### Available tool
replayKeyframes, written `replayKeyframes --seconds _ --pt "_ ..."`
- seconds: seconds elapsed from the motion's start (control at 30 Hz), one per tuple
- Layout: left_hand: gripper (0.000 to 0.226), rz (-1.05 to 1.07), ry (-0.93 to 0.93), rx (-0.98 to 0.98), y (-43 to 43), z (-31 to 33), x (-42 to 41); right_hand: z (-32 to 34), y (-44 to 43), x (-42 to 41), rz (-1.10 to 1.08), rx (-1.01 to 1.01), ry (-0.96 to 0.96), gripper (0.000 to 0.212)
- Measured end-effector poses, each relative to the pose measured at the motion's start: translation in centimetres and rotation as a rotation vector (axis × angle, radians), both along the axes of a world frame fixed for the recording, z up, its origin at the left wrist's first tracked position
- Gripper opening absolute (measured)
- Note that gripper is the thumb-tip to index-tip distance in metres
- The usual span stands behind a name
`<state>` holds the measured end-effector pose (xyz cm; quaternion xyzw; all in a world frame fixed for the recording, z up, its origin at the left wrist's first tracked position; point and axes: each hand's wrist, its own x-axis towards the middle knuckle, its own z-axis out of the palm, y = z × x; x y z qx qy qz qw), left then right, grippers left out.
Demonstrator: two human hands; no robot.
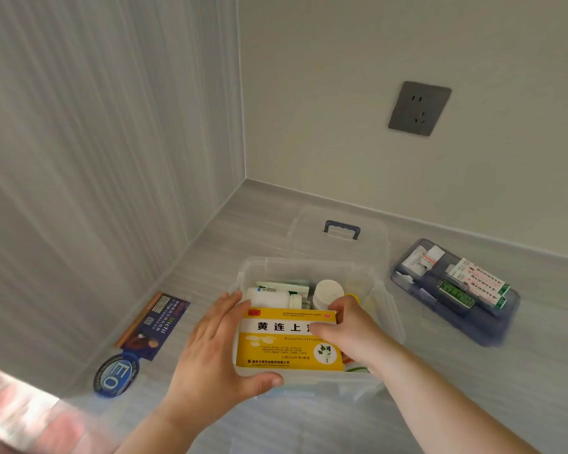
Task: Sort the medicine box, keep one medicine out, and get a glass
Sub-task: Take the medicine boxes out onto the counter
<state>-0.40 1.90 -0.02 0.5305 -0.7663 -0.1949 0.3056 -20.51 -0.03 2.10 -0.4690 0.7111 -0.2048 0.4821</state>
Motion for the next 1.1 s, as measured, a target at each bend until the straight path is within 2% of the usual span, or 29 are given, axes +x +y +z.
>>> replayKeyframes --seconds 0.1,0.33,0.57,0.73,0.83,0.9,1.0,1.1 --pt "0.106 -0.004 0.005 0.057 0.0 0.1 0.0 -0.1 -0.1 -0.2 0.029 -0.007 -0.026 0.043" --pt "0.109 0.007 0.003 0.118 0.2 -0.2 0.2 0.3 0.3 -0.6 0.090 -0.143 -0.138 0.022" --pt "0.109 0.023 -0.039 0.101 0.2 0.0 0.3 1.9 1.3 -1.4 0.114 -0.333 -0.230 0.031" --pt "0.107 0.039 -0.070 0.117 0.5 0.2 0.4 3.5 2.8 -4.8 -0.159 -0.583 -0.300 0.033" --pt "0.123 0.021 -0.133 0.106 0.5 0.7 0.4 3.0 4.6 -8.6 -0.417 -0.694 -0.360 0.030" --pt "0.128 0.023 -0.167 0.065 0.5 0.9 0.3 2.1 5.9 -10.8 -0.547 -0.690 -0.374 0.027" --pt "0.108 -0.020 -0.199 -0.050 0.8 1.2 -0.4 0.1 7.6 -13.5 -0.765 -0.627 -0.446 0.026" --pt "0.087 -0.088 -0.229 -0.153 1.3 1.1 -1.5 -2.2 8.4 -14.8 -0.913 -0.504 -0.479 0.013"
